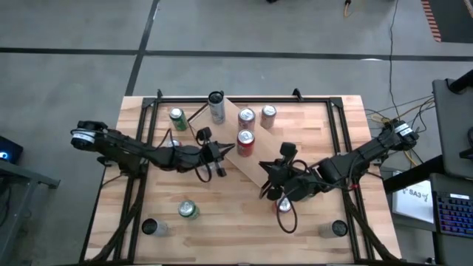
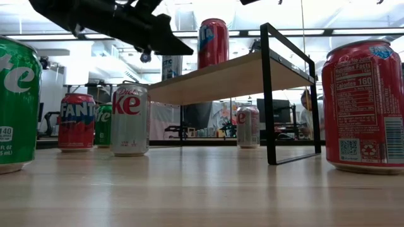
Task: Place canned beverage on shelf
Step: Put the bottom orange soda can on the shelf
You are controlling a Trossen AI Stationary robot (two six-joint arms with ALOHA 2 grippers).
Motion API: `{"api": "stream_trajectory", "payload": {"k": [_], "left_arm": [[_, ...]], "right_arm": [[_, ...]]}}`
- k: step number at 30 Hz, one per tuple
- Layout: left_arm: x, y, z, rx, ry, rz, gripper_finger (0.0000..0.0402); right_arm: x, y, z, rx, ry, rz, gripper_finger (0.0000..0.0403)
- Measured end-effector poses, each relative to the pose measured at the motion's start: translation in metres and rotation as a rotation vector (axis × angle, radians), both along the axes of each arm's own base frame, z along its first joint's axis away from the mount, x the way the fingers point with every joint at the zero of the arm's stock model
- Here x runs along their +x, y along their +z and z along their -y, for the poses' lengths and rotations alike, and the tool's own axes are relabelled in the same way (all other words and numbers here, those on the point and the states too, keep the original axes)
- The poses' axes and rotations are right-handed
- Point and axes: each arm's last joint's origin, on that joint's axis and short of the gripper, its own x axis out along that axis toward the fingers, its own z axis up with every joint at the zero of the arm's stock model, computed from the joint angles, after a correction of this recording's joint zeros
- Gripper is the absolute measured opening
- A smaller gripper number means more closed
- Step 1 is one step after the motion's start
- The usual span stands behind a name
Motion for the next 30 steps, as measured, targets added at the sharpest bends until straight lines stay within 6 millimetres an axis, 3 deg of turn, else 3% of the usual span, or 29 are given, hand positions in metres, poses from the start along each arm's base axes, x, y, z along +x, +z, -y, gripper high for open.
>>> {"api": "stream_trajectory", "payload": {"k": [15,24,30], "left_arm": [[0.017,-0.013,-0.002,-0.035,-0.054,0.094,0.0],[0.045,-0.012,0.001,-0.004,-0.06,0.081,0.0],[0.049,-0.009,0.003,-0.001,-0.064,0.085,0.0]], "right_arm": [[0.002,-0.002,0.007,0.0,-0.026,-0.004,0.0009],[0.002,-0.002,0.007,0.011,-0.031,0.003,0.0009],[0.002,-0.002,0.007,0.027,-0.038,0.012,0.0009]]}}
